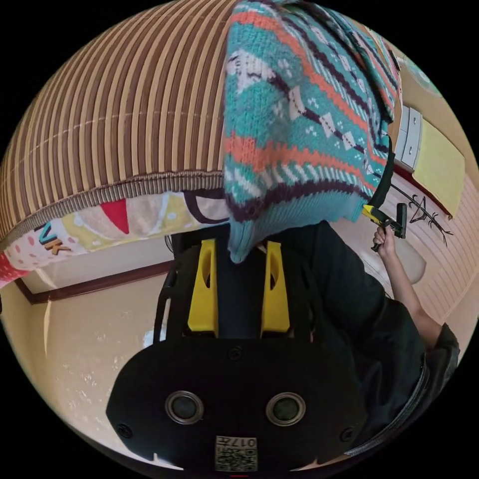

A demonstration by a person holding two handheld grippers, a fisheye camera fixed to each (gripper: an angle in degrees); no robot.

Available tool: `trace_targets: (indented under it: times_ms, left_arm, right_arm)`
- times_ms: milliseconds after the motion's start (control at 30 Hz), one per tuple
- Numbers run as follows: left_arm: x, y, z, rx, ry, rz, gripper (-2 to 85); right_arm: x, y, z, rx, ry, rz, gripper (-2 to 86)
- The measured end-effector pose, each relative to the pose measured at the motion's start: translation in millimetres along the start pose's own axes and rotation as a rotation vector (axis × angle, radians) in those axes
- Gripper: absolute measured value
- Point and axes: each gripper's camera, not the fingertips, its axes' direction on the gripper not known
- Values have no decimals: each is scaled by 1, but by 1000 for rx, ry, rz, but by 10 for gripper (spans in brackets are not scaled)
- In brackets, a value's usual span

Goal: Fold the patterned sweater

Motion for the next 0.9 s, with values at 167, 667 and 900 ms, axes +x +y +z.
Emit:
trace_targets:
  times_ms: [167,667,900]
  left_arm:
    - [1,4,-36,-117,45,73,46]
    - [11,167,-307,219,1029,611,41]
    - [-28,101,-301,537,1069,32,41]
  right_arm:
    - [0,18,-16,-12,-186,-156,46]
    - [57,189,-80,671,-1196,-159,21]
    - [61,100,-77,743,-1193,104,21]
